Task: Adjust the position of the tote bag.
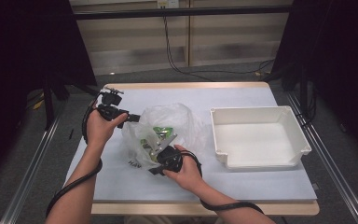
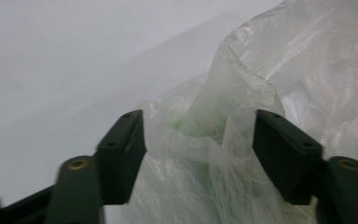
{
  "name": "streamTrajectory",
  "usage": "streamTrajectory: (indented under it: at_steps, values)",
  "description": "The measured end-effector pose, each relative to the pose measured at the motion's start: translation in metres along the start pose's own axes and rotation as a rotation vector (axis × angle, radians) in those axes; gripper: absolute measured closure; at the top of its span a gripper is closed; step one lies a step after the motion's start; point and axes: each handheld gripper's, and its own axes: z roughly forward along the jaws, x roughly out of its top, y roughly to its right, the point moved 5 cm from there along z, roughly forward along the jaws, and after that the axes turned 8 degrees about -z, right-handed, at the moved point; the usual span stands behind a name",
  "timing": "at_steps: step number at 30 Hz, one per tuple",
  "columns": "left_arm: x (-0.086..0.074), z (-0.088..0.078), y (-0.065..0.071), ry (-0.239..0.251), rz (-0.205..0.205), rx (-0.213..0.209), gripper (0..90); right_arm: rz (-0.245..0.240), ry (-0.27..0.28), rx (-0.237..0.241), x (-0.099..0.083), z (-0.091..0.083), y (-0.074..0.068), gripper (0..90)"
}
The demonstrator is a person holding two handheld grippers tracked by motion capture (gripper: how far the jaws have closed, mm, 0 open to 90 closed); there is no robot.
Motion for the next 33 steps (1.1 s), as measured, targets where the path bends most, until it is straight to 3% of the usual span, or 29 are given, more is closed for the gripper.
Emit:
streamTrajectory:
  at_steps: [5,6,7,10,12,13,15,16,18,19,20,22,25,29,30,31,32,33]
  values:
    - [0.006,0.008,0.011,-0.004,0.024,0.007,24.9,0.003,-0.001,-0.001,-0.001,0.002,-0.001,90.0]
    - [0.007,0.01,0.014,0.002,0.012,-0.003,23.4,0.003,0.0,-0.002,-0.001,0.002,-0.001,90.0]
    - [0.007,0.01,0.014,-0.011,0.033,0.001,22.1,0.002,-0.001,-0.001,-0.001,0.002,-0.001,90.0]
    - [0.009,0.011,0.015,-0.01,0.031,0.006,18.5,0.0,0.0,0.002,-0.002,0.001,0.0,90.0]
    - [0.008,0.01,0.014,-0.025,0.033,0.014,20.0,0.0,-0.001,-0.004,-0.002,0.0,0.001,90.0]
    - [0.008,0.011,0.014,-0.015,0.012,0.01,18.9,0.004,0.0,-0.003,-0.003,0.0,0.001,90.0]
    - [0.008,0.008,0.012,-0.028,0.024,0.021,17.7,0.007,0.004,-0.004,-0.003,-0.001,0.001,90.0]
    - [0.007,0.007,0.012,-0.028,-0.001,0.019,17.5,0.004,0.002,-0.003,-0.003,-0.001,0.002,90.0]
    - [0.006,0.004,0.011,-0.054,0.006,0.017,16.1,0.011,0.001,-0.006,-0.004,-0.001,0.002,90.0]
    - [0.007,0.005,0.011,-0.045,0.009,0.014,15.8,0.011,-0.001,-0.003,-0.004,-0.001,0.002,90.0]
    - [0.007,0.006,0.013,-0.032,-0.012,0.018,16.0,0.013,-0.003,-0.005,-0.004,-0.001,0.002,90.0]
    - [0.008,0.005,0.014,-0.032,0.004,0.015,15.8,0.007,-0.001,-0.003,-0.004,0.0,0.002,90.0]
    - [0.011,0.004,0.016,-0.017,-0.011,0.014,15.7,0.007,-0.001,0.0,-0.004,0.001,0.002,90.0]
    - [0.015,0.004,0.022,-0.026,0.015,-0.001,14.8,0.006,-0.003,0.0,-0.003,0.001,0.002,90.0]
    - [0.015,0.006,0.024,-0.017,0.005,0.004,15.3,0.012,-0.004,-0.002,-0.003,0.001,0.002,90.0]
    - [0.014,0.007,0.025,-0.039,0.023,0.002,15.4,0.013,-0.005,0.0,-0.003,0.002,0.002,90.0]
    - [0.014,0.01,0.028,-0.027,-0.003,-0.001,15.6,0.013,-0.01,0.001,-0.003,0.002,0.001,90.0]
    - [0.013,0.01,0.026,-0.053,0.031,-0.007,16.7,0.009,-0.008,-0.002,-0.003,0.002,0.002,90.0]
